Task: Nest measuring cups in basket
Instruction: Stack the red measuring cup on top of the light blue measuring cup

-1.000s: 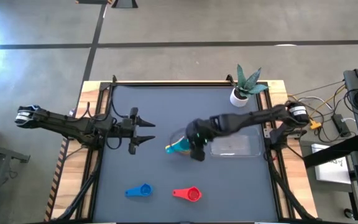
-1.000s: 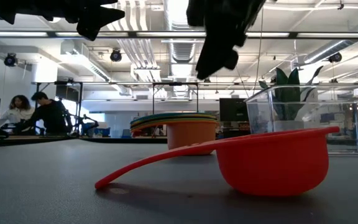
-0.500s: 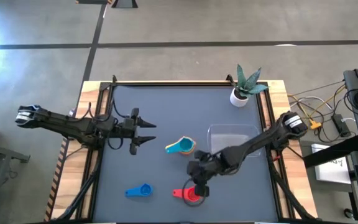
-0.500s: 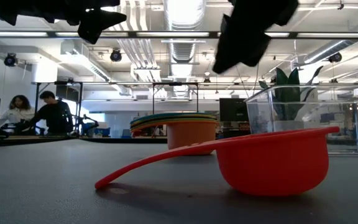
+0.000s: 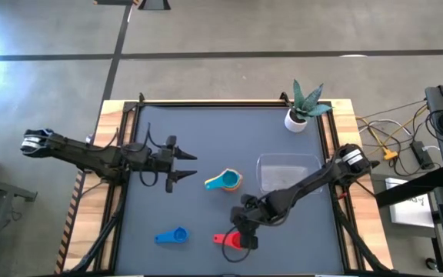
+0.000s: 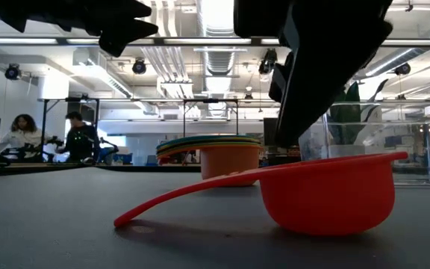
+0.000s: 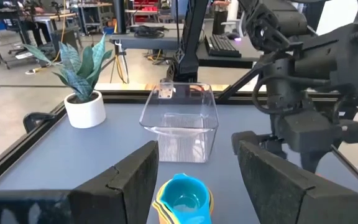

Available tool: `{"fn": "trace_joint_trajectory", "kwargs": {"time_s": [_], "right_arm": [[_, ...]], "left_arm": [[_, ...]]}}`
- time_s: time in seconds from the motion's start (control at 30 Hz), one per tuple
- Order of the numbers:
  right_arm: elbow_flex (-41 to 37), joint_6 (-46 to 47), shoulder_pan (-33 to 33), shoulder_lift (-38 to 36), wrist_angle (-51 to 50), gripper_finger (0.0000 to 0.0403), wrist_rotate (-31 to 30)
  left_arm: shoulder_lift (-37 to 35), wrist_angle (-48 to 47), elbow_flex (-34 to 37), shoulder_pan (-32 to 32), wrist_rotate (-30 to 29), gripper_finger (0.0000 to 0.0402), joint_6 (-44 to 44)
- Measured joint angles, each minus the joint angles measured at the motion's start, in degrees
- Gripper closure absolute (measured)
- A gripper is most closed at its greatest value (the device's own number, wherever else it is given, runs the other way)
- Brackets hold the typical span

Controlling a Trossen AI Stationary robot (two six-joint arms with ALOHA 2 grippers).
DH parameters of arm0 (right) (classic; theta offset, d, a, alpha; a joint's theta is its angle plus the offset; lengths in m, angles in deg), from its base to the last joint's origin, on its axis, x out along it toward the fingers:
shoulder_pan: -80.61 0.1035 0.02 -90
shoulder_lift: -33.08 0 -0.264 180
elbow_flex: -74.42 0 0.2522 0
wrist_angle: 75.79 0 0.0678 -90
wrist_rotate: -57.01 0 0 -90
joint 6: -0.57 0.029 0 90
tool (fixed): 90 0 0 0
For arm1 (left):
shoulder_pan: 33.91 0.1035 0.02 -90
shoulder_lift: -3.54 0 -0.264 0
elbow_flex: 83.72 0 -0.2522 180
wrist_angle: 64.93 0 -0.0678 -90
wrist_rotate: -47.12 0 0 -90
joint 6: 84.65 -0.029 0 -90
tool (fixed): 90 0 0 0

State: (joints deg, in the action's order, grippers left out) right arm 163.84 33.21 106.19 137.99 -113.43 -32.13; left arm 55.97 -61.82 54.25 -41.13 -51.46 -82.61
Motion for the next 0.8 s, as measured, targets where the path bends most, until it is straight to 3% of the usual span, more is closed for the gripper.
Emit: {"fn": "trace_joint_trajectory", "kwargs": {"time_s": [0.5, 0.8], "right_arm": [[-0.04, 1.26, 2.30, 3.86, 4.91, 0.0280, 1.41], [-0.04, 0.80, 2.30, 4.00, 4.59, 0.0298, 1.59]], "left_arm": [[0.57, -0.20, -0.09, 0.11, 0.02, 0.0198, 0.00], [0.64, -0.17, -0.09, 0.11, 0.02, 0.0198, 0.00]]}}
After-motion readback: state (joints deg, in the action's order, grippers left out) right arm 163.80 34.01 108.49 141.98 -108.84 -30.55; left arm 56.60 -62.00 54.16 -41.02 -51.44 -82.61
